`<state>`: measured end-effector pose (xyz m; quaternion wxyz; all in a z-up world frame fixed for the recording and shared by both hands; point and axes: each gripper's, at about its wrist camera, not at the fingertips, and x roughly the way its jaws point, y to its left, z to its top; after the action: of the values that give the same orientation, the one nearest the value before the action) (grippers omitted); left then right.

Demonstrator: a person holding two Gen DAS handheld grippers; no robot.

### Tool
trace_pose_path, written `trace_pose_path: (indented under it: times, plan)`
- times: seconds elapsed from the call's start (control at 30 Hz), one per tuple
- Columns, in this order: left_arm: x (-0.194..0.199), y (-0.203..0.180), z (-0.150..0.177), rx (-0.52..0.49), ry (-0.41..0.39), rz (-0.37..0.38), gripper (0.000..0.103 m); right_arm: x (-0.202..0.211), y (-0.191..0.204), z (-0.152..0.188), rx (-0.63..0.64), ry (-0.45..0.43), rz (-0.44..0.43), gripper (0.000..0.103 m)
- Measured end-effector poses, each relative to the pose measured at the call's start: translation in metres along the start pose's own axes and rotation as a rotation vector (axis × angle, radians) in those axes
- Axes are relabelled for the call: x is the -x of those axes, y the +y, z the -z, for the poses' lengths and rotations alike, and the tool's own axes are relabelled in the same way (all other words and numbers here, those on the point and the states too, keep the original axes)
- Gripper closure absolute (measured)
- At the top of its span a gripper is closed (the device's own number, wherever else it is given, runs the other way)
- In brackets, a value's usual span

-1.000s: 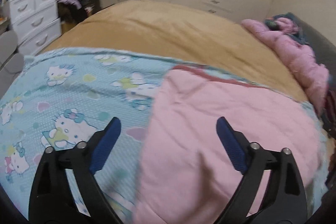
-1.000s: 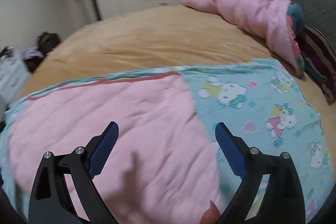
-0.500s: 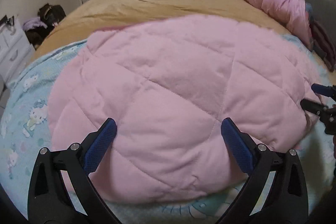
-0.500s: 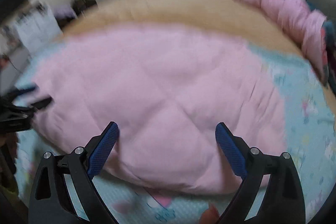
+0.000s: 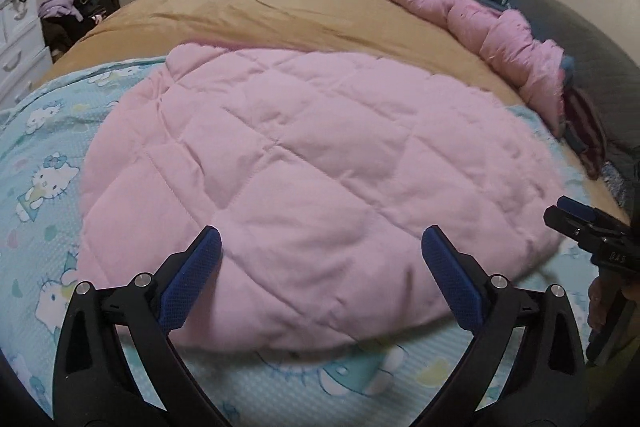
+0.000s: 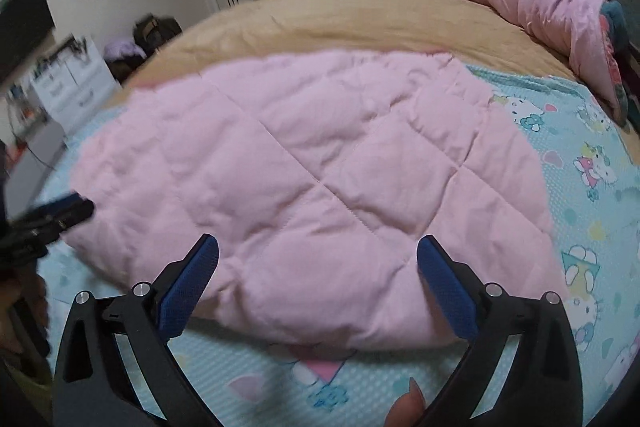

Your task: Fold large clothes

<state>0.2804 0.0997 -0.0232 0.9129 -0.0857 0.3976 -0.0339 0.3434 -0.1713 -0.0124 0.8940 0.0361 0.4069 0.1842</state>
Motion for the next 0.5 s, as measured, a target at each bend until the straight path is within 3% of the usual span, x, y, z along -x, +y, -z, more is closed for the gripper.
trace_pose_path:
  times: [0.17,0.5]
  plan:
    - [0.029,-0.005,-0.001,-0.006,-0.043,-0.016,0.009,0.041,-0.004,-0.007,-0.004,-0.059,-0.029,0.004]
    - [0.067,0.013,-0.008,0.017,-0.104,-0.05,0.009,0.081,-0.04,-0.014,-0.043,-0.127,0.03,0.004]
